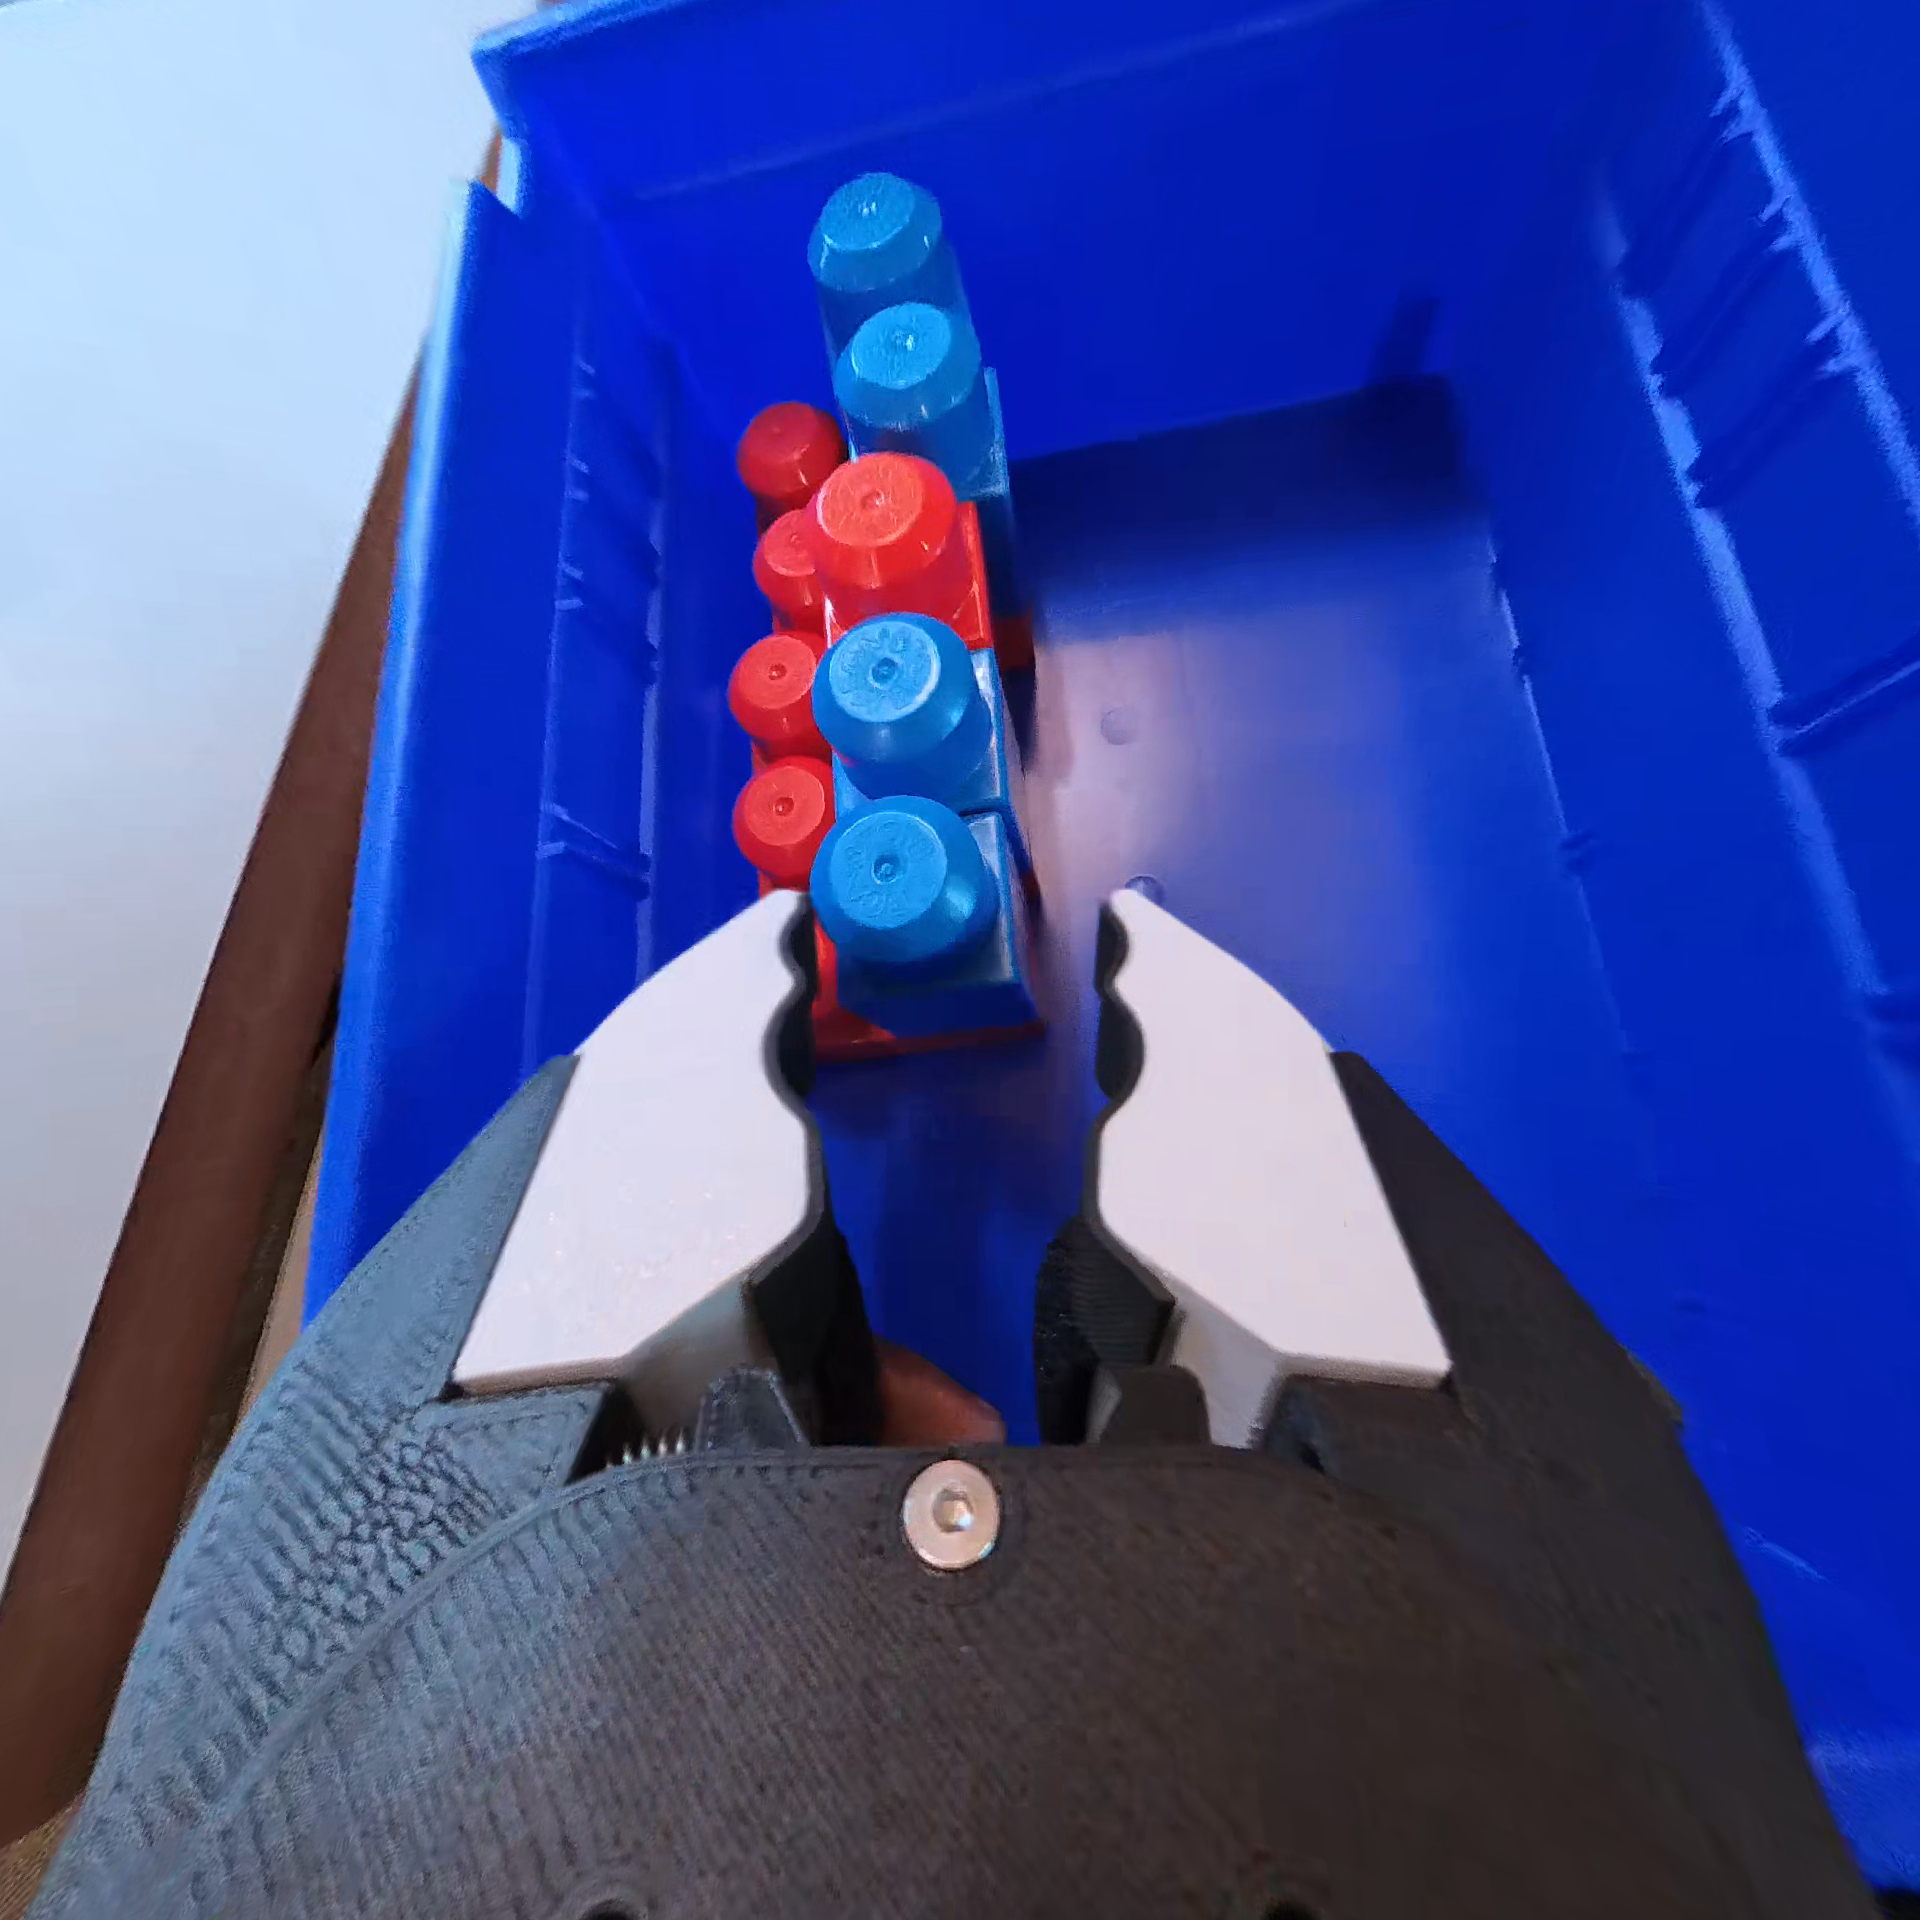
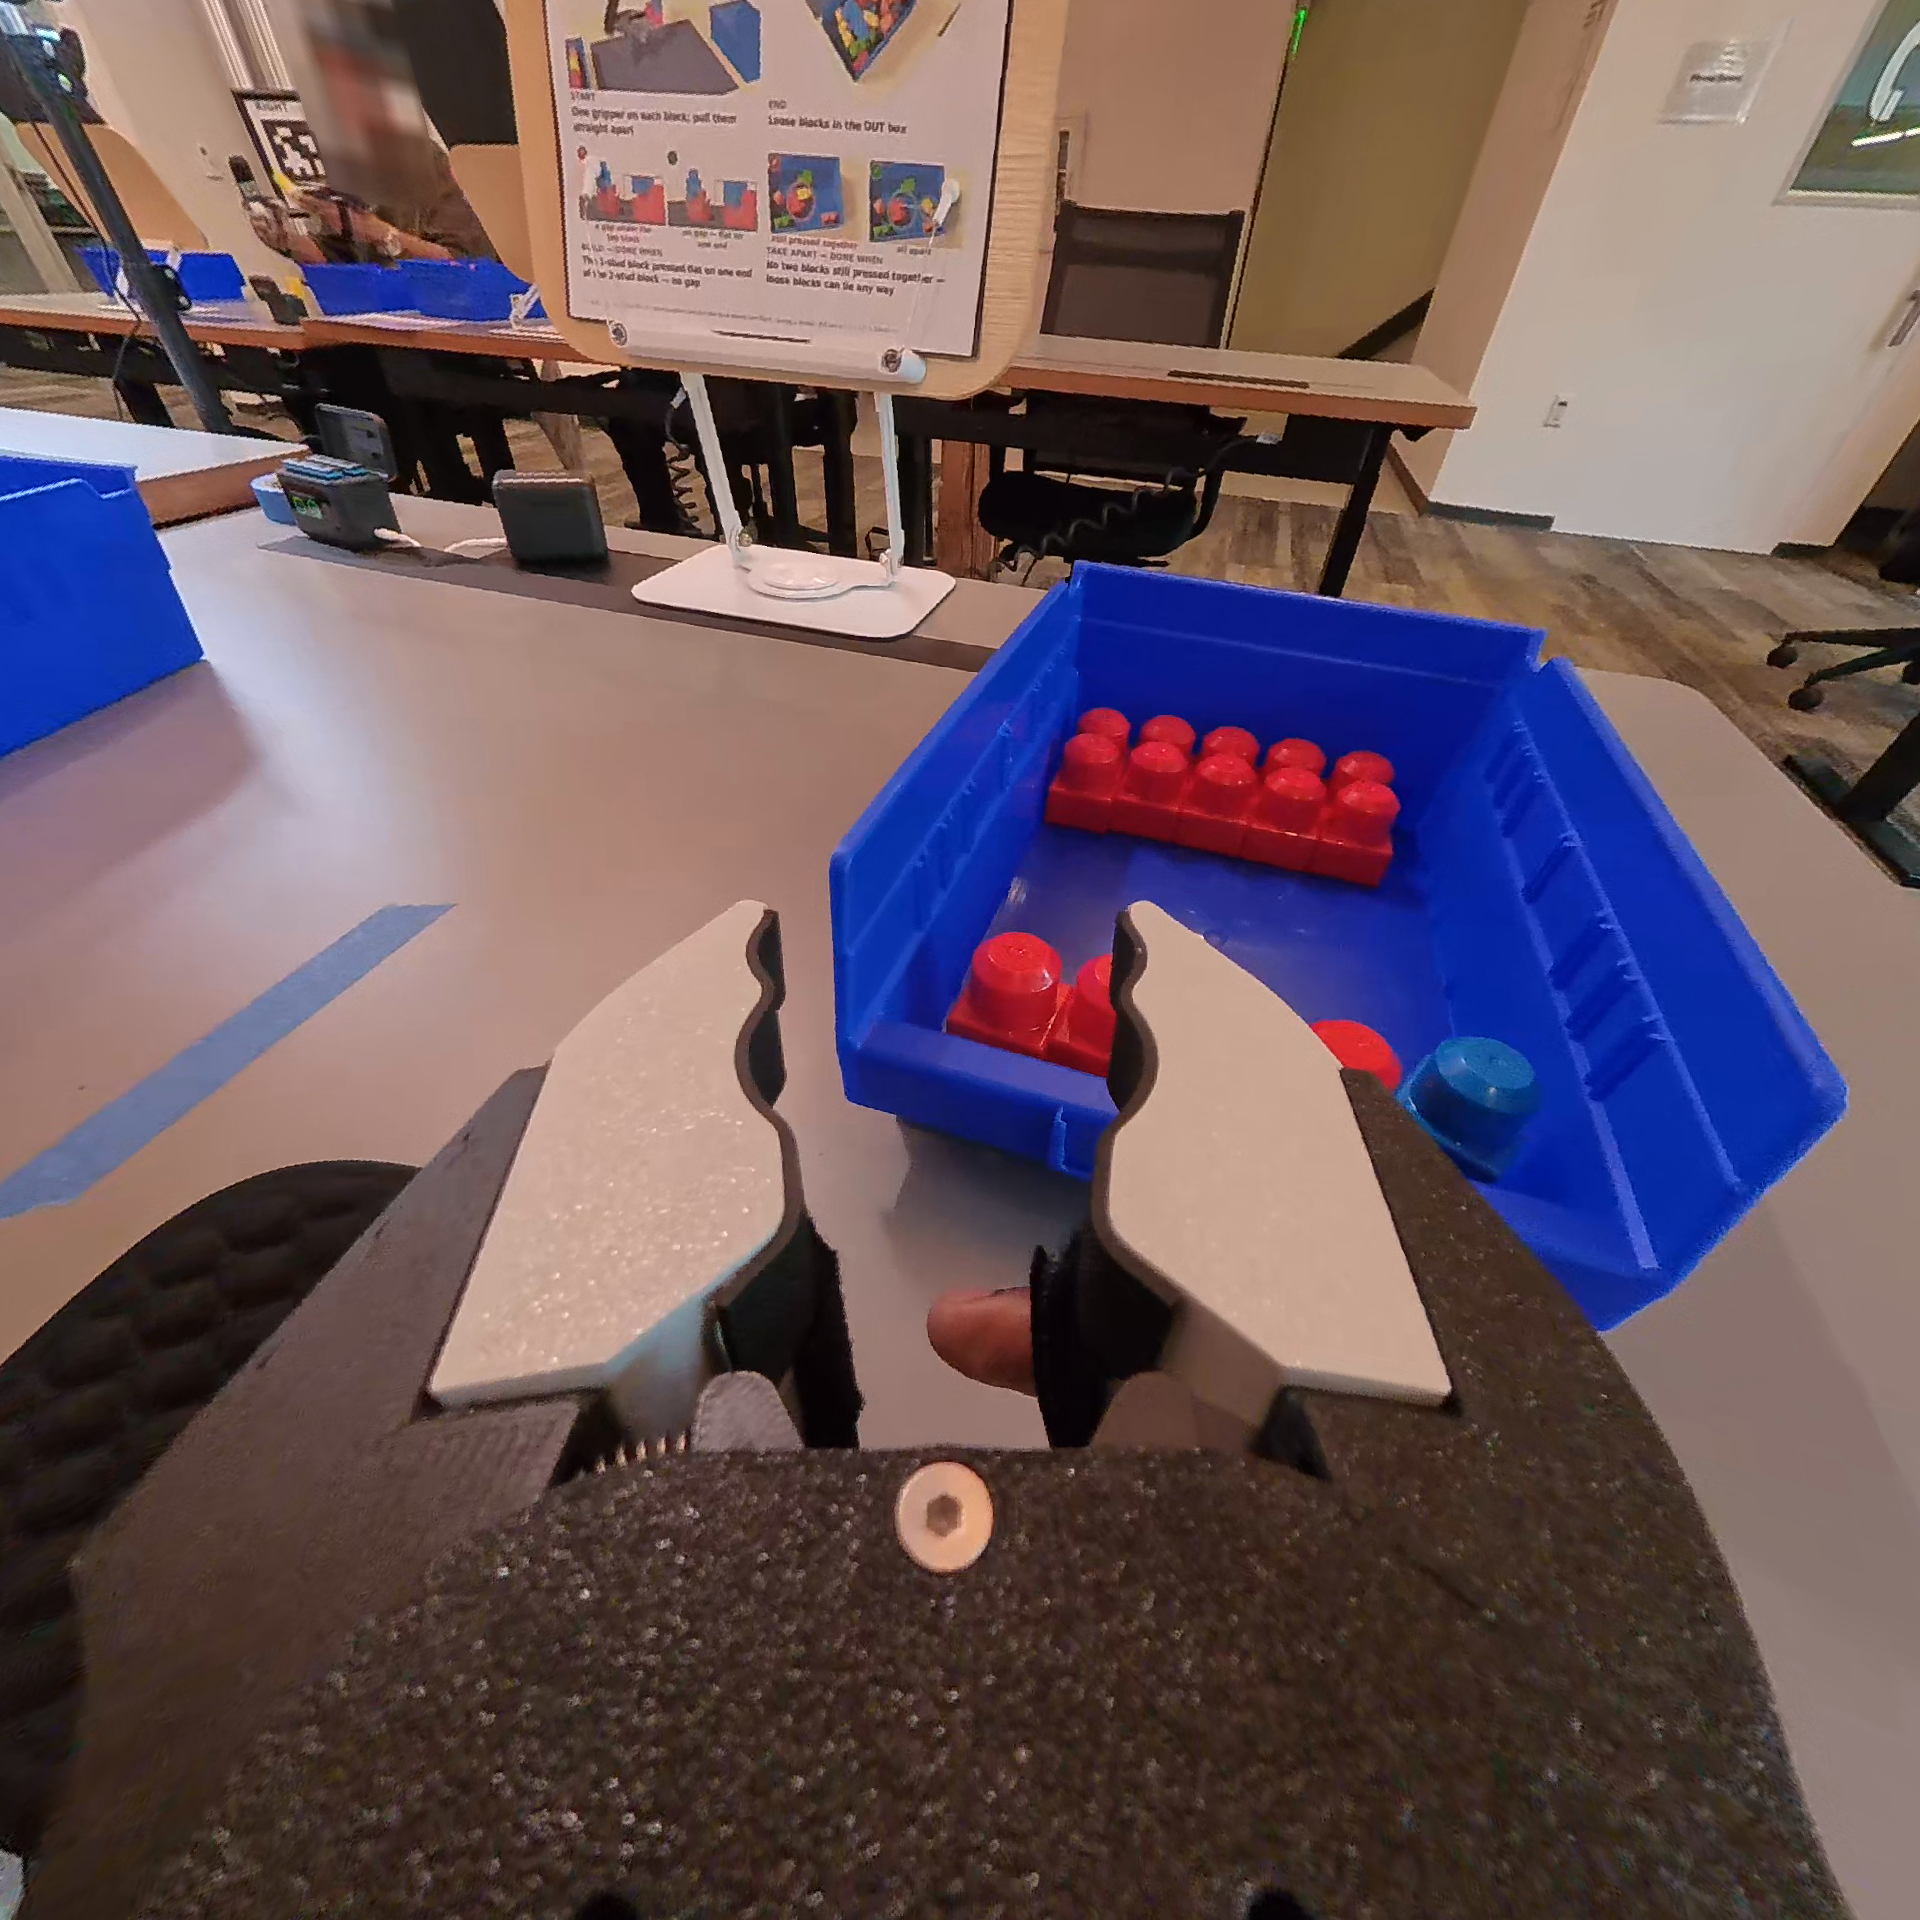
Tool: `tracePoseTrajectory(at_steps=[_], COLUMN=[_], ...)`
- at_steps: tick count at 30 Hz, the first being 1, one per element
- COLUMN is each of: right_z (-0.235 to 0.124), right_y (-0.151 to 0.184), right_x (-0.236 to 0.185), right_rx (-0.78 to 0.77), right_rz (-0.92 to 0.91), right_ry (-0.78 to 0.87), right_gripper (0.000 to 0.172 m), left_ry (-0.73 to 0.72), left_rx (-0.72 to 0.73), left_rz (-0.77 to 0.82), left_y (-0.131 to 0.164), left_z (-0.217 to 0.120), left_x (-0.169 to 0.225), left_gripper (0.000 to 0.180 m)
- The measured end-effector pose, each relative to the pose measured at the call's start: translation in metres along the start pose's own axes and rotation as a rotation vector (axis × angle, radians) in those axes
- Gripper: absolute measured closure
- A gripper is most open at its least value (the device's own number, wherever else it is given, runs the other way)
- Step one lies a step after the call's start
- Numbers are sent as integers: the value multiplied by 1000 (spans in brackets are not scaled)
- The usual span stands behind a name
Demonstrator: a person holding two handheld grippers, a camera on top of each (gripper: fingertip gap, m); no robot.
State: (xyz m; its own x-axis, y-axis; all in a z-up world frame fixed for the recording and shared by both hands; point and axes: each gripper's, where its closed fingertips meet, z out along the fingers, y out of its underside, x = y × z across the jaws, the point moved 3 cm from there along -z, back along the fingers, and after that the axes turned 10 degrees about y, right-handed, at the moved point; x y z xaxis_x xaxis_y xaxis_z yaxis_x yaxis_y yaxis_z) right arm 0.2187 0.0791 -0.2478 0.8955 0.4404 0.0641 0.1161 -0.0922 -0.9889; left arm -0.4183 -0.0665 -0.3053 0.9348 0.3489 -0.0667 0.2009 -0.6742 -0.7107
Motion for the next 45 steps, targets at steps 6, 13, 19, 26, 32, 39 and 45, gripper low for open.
tracePoseTrajectory(at_steps=[6, 13, 19, 26, 32, 39, 45], right_z=[3, -10, -45, -54, -48, -51, -42], right_y=[3, -23, -65, -83, -81, -82, -67], right_x=[-8, -62, -156, -222, -220, -210, -217], right_rx=[-11, 198, 491, 731, 702, 408, 242], right_rz=[-32, -145, -120, -464, -505, 250, 388], right_ry=[-38, -306, -718, -652, -599, -1120, -1216], right_gripper=[112, 111, 111, 113, 138, 138, 137], left_ry=[66, 733, 1413, 1853, 1921, 1809, 1848], left_rx=[72, 672, 713, 450, 412, 744, 672], left_rz=[-20, -93, -103, -247, -258, 199, 283], left_y=[-4, -57, -60, -31, -24, -17, -9], left_z=[-10, -120, -188, -191, -187, -200, -202], left_x=[4, 102, 233, 332, 351, 352, 359], left_gripper=[145, 145, 146, 146, 145, 110, 143])
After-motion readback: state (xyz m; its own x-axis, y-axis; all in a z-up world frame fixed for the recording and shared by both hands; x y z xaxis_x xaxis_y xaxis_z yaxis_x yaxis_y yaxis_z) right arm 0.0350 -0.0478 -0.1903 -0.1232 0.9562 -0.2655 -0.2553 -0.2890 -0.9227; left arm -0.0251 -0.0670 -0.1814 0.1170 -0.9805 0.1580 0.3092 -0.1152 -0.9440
